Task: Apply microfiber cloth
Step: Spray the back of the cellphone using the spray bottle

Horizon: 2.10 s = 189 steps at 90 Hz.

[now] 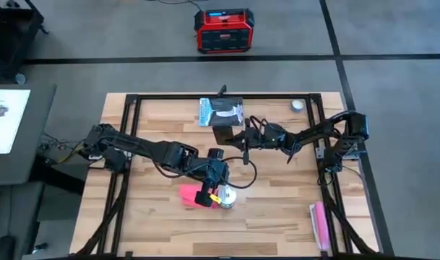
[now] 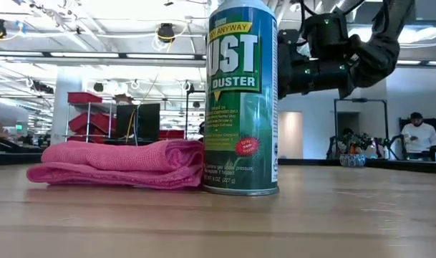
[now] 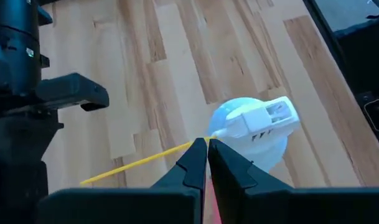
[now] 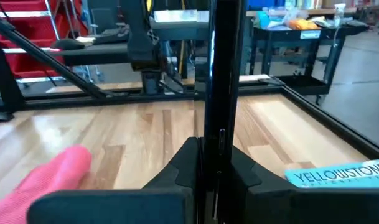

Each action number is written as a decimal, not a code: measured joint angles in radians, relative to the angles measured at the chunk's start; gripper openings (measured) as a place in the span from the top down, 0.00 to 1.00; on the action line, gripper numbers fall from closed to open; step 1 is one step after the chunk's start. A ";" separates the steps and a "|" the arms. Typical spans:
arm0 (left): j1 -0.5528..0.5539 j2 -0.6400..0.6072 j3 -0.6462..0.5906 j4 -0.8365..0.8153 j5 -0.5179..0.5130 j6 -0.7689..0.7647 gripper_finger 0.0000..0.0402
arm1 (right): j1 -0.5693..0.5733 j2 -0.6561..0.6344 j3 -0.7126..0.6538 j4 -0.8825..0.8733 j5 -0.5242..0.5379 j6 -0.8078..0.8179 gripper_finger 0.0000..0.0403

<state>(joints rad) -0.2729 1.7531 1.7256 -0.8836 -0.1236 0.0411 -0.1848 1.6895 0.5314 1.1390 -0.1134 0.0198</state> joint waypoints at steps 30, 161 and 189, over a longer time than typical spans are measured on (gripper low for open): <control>0.000 0.011 0.000 0.017 0.011 -0.007 1.00 | -0.018 -0.030 -0.082 0.067 -0.017 0.041 0.96; 0.045 0.100 0.203 -0.123 0.058 0.254 1.00 | 0.118 -0.279 -0.204 -0.137 0.326 0.031 0.96; 0.046 0.100 0.203 -0.120 0.071 0.273 1.00 | 0.179 -0.285 -0.204 -0.152 0.457 0.050 0.96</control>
<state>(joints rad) -0.2272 1.8526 1.9289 -1.0035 -0.0523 0.3142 -0.0059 1.4048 0.3275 0.9865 0.3439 0.0699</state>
